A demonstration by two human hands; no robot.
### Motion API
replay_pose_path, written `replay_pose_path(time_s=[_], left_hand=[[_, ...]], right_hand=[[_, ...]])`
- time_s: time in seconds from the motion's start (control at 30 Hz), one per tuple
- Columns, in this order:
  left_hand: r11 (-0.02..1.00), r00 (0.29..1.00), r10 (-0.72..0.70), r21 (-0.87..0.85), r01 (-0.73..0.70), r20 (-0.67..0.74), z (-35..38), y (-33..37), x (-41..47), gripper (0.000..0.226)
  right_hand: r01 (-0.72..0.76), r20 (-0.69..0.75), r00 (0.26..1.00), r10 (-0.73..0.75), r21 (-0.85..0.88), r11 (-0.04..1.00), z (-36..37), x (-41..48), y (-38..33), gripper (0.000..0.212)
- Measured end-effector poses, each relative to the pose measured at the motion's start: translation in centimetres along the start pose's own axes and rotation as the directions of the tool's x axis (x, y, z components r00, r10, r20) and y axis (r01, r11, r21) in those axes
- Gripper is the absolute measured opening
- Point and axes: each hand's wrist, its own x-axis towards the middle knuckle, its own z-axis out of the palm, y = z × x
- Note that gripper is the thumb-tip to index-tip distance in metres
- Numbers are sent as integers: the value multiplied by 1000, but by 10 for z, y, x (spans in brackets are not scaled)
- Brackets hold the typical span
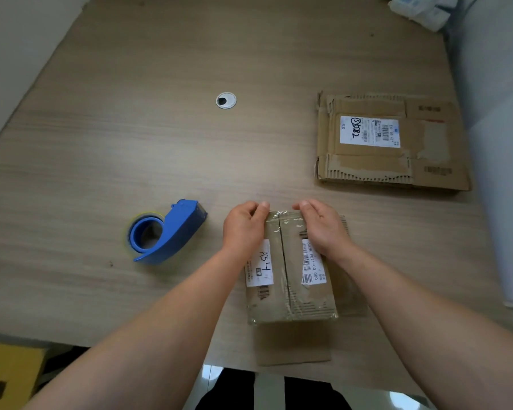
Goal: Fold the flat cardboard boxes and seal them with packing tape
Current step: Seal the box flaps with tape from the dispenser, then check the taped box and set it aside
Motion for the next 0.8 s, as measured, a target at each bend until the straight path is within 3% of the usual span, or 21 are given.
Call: replay_pose_path(time_s=[0.13, 0.2, 0.33, 0.43, 0.5, 0.6, 0.7, 0.8], left_hand=[[995, 997, -71, -74, 71, 8, 0, 0, 3, 39], [1000, 1000, -23, -19, 23, 15, -2, 4, -5, 39], [999, 999, -39, 24, 39, -22, -14, -11, -29, 67], [992, 986, -126, 21, 125, 106, -19, -33, -45, 78], [977, 961, -197, -46, 210, 195, -23, -32, -51, 71], [936, 931, -268, -160, 312, 246, -45, 6, -58, 65], [914, 952, -153, -330, 238, 264, -75, 54, -70, 68], [857, 974, 14, -505, 104, 224, -98, 92, -85, 63]], right_hand=[[-8, -39, 999, 9, 8, 1000, 6, -4, -3, 35], [9, -106, 994, -21, -112, 994, 7, -8, -2, 43], [-78, -315, 948, -52, -387, 919, -3, -34, 3, 63], [-174, -198, 975, 102, -392, 903, -1, -60, 14, 68], [-198, -128, 978, 163, -349, 916, 6, -74, 14, 69], [-239, -193, 962, 196, -235, 942, 0, -86, -15, 72], [-151, -269, 949, 162, 61, 987, -22, -108, -53, 91], [34, -355, 927, 123, 404, 914, -44, -130, -84, 77]])
